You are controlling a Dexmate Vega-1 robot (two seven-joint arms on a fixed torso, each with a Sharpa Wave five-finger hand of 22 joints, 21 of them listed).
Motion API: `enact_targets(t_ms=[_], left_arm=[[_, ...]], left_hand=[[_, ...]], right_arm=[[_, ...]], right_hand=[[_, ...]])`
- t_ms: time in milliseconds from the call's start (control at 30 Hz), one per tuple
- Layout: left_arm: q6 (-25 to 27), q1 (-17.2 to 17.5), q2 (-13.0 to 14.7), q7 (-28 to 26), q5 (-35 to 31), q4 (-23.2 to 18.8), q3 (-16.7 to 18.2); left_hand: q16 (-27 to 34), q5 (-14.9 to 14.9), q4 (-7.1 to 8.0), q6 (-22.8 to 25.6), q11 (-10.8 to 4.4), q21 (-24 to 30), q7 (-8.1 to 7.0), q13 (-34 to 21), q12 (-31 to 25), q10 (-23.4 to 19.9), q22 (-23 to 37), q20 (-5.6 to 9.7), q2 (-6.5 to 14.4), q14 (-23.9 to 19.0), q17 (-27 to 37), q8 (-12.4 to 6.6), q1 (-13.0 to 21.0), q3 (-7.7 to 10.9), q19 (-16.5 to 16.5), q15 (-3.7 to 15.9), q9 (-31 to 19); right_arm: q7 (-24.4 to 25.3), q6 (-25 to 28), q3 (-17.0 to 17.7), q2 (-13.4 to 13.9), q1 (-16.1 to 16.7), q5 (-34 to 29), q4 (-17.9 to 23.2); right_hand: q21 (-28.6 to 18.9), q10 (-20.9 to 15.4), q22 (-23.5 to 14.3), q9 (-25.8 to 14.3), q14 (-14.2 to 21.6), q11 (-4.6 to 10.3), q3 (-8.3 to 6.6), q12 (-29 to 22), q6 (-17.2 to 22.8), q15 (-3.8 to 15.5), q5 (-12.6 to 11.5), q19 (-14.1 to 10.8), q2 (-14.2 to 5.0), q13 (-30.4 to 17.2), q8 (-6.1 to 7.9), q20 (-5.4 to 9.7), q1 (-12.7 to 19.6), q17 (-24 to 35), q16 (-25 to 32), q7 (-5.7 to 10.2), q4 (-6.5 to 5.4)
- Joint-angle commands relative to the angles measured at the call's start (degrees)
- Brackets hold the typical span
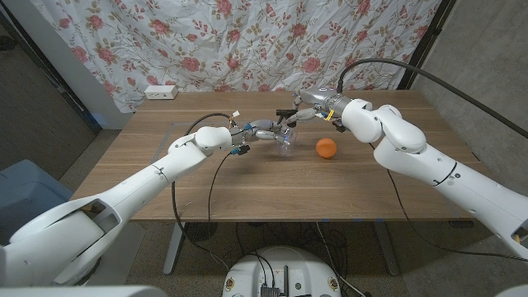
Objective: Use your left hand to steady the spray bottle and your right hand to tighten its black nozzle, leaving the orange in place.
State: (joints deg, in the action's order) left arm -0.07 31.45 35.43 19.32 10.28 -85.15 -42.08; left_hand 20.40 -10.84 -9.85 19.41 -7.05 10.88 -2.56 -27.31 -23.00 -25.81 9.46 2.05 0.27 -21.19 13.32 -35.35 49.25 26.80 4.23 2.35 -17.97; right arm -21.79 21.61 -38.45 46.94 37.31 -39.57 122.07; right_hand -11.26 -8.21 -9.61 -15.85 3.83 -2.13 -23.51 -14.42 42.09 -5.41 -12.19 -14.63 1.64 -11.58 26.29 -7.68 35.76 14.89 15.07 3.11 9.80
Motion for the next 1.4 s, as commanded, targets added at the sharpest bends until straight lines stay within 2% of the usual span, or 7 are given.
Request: enact_targets(t_ms=[33,1033,1400], left_arm=[[0.2,-0.1,0.0,0.1,-0.2,-0.3,-0.1],[-0.2,-0.2,-0.4,0.2,-0.5,0.0,-0.4],[-0.3,0.2,-0.2,0.1,-0.3,-0.4,-0.2]], left_hand=[[0.3,-0.4,-0.16,1.8,-1.78,-0.2,-0.27,-0.3,-0.4,-2.4,0.1,2.83,3.1,-0.7,0.0,-2.67,2.6,-0.25,0.2,7.3,-0.1],[0.5,-0.4,-0.21,2.3,-1.69,-0.1,-0.44,-1.0,-0.3,-3.0,0.1,2.88,3.8,-0.9,-0.1,-3.33,3.2,-0.87,0.4,7.32,0.3],[0.6,-0.4,-0.19,2.7,-1.7,-0.1,-0.6,-1.3,-0.2,-3.3,0.1,2.81,4.1,-1.0,-0.1,-3.62,3.4,-1.02,0.4,7.37,0.4]], right_arm=[[0.4,1.2,-0.5,-0.6,0.1,-1.0,-0.2],[1.4,4.6,-1.4,-1.8,1.0,-5.0,0.4],[1.6,6.3,-2.0,-2.5,1.2,-7.3,0.6]], right_hand=[[-0.2,-0.9,-0.2,-0.2,0.5,0.11,-0.02,-0.3,1.3,0.07,0.3,-0.6,-0.02,-0.1,0.52,0.06,0.5,0.1,0.5,0.1,-0.29],[0.0,-6.7,-0.2,0.8,3.6,1.22,1.12,-0.9,10.7,1.29,0.9,-2.0,-0.1,0.0,3.22,0.01,-0.7,0.3,1.6,0.42,-1.16],[-0.2,-8.7,-0.2,1.4,4.7,1.25,1.89,-1.1,13.2,1.4,1.3,-2.8,0.21,0.0,3.74,-0.47,-2.0,0.4,2.1,-0.19,-1.5]])
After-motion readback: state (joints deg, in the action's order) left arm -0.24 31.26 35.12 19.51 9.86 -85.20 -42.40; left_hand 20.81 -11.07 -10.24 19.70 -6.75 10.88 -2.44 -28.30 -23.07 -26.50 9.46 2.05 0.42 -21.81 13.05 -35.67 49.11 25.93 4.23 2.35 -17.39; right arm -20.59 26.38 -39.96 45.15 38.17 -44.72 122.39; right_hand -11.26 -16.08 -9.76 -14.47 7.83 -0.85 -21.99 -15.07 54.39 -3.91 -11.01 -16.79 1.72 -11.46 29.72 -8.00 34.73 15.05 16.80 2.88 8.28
